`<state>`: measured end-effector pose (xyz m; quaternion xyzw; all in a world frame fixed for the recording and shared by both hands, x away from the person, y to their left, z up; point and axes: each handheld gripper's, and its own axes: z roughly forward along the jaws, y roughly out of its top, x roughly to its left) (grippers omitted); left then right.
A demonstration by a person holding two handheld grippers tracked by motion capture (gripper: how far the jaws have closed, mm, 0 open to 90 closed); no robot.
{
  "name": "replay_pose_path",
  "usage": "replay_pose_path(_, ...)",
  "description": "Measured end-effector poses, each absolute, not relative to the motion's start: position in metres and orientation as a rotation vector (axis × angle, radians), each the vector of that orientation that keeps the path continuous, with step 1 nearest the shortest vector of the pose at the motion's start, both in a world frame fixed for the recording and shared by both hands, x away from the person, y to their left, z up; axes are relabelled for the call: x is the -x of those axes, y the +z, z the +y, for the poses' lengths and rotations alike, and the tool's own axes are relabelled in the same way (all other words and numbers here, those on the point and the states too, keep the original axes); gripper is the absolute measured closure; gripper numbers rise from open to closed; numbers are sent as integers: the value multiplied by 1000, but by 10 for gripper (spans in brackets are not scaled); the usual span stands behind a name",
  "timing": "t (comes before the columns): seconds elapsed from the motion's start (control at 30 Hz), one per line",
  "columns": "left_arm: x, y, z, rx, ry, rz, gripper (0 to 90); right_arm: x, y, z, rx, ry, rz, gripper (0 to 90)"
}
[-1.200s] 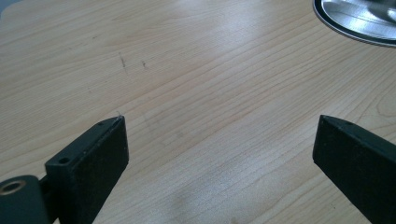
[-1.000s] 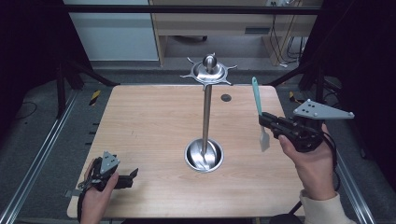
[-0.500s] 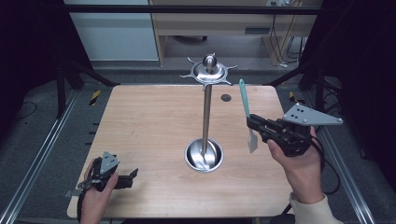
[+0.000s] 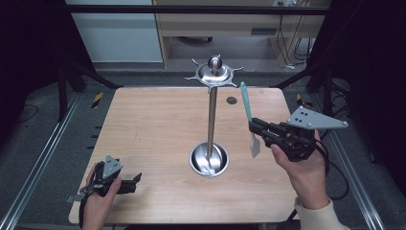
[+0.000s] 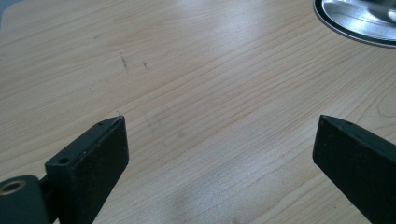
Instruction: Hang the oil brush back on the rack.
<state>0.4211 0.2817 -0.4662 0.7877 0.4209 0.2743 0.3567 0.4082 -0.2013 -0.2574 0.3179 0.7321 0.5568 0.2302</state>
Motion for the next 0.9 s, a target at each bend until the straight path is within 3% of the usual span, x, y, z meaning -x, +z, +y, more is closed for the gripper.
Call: replay_pose_path(0.9, -421, -466, 281, -2036, 706, 1085, 32, -420, -263, -185, -894, 1527, 2032, 820)
